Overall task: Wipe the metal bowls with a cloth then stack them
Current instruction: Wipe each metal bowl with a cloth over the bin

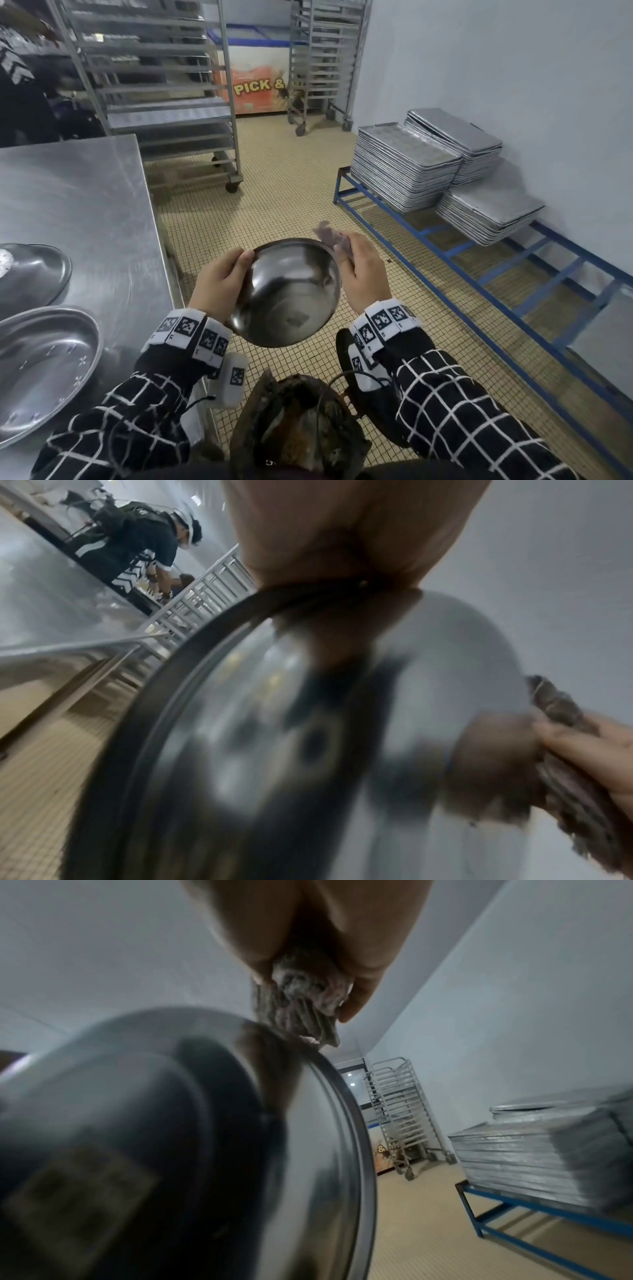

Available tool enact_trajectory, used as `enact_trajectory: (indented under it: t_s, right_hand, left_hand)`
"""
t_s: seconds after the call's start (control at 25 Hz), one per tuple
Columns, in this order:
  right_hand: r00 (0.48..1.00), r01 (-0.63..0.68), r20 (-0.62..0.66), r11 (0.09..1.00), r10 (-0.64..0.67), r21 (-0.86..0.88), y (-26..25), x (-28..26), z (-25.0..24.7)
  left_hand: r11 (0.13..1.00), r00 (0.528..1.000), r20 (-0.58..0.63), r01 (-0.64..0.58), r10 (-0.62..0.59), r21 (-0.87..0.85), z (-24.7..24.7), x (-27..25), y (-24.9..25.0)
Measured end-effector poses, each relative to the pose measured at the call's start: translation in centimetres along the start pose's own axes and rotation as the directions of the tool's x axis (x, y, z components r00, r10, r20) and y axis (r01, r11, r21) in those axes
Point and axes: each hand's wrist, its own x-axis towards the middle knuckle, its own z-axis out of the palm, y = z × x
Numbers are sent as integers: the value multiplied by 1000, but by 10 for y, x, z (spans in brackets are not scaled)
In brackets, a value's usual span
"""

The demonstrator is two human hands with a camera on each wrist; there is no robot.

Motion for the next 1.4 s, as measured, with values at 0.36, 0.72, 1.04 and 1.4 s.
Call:
enact_trajectory:
  t_s: [0.36,0.72,1.04,1.4]
  right_hand:
    - [954,219,224,974,-201,-57,-35,-74,50]
    - [992,-97,65,983,109,-159,1,-21,31]
    - [992,101,75,994,-98,-30,-53,-52,53]
    - [985,-169,-17,982,171,80,-4,-41,36]
  left_hand:
    - [918,966,-134,158,-220,-364,18,-3,17]
    - [843,964,-80,182,-255,-507,7,-9,34]
    - [855,965,-64,194,-255,-481,21,-15,30]
    - [771,943,-84,209,-322,-602,17,-17,27]
